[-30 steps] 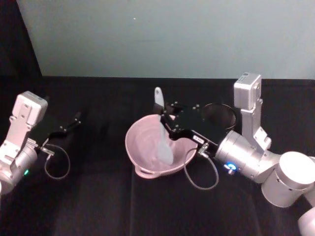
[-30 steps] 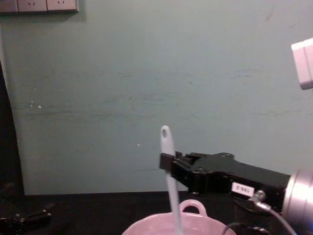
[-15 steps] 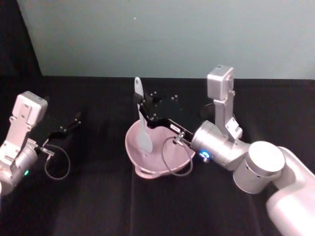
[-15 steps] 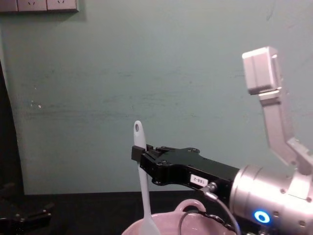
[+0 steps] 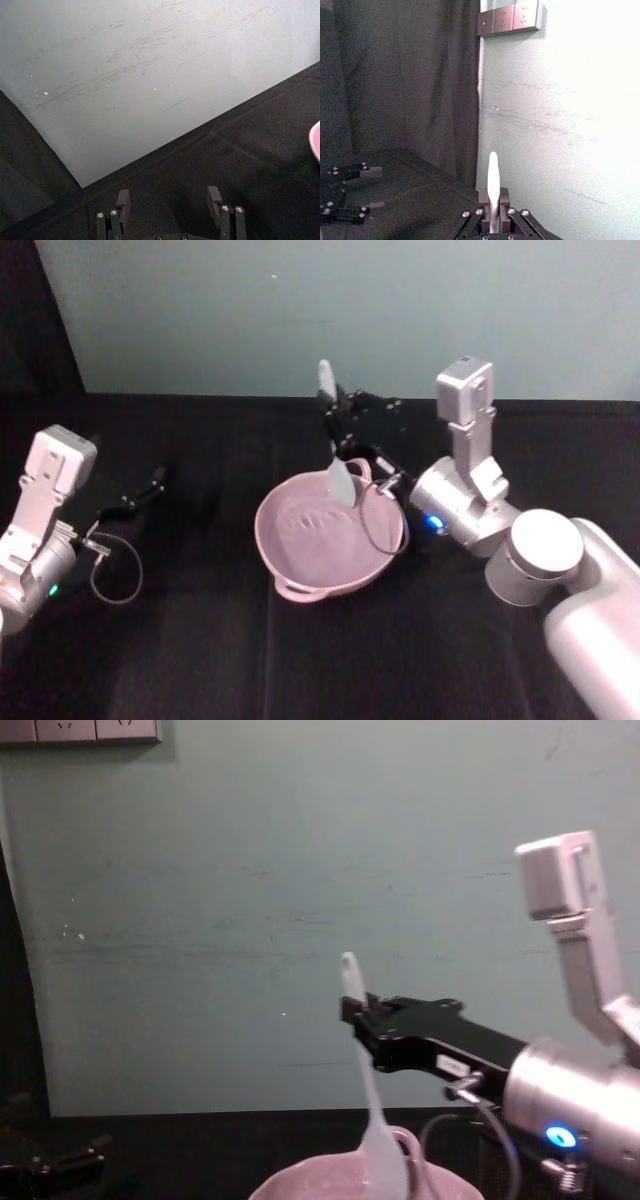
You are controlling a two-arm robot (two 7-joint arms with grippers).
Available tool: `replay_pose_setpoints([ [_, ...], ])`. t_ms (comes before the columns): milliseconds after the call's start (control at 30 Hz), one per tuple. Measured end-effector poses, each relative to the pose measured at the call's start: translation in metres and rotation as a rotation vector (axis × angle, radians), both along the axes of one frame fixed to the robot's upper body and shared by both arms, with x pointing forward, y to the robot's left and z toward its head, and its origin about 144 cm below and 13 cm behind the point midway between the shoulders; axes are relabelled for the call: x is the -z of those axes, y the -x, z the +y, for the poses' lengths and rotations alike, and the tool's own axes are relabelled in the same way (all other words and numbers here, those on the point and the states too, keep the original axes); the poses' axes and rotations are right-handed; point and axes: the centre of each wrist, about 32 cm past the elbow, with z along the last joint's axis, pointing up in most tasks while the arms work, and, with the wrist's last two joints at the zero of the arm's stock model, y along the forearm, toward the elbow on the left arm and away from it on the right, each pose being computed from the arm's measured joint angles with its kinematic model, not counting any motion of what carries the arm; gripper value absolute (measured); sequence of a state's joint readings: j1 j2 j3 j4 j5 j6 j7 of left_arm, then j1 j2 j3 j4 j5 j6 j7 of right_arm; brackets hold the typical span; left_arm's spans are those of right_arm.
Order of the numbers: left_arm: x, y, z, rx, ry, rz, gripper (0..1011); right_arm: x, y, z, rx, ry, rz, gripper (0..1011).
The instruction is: Use the one hand to pick up the spoon and stir the clear water in the bowl.
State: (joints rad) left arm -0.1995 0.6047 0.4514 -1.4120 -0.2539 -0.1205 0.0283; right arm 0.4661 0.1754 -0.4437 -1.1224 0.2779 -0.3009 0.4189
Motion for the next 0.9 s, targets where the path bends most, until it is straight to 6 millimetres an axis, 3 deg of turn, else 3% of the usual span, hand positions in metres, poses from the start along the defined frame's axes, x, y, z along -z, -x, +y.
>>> replay_pose_setpoints([
  [167, 0.000, 0.000, 0.000, 0.000, 0.000, 0.000, 1011, -0.004, 0.012, -0.020, 0.012, 0.015, -0.001, 113],
  [400, 0.000, 0.000, 0.000, 0.000, 0.000, 0.000, 1011, -0.005, 0.040, -0.030, -0.061, 0.005, 0.059, 114],
  [633, 0.000, 0.000, 0.000, 0.000, 0.000, 0.000, 1011, -0.003, 0.056, -0.016, -0.151, -0.020, 0.105, 114],
  [900, 0.000, 0.000, 0.000, 0.000, 0.000, 0.000, 1011, 0.000, 0.045, 0.008, -0.171, -0.056, 0.112, 114],
])
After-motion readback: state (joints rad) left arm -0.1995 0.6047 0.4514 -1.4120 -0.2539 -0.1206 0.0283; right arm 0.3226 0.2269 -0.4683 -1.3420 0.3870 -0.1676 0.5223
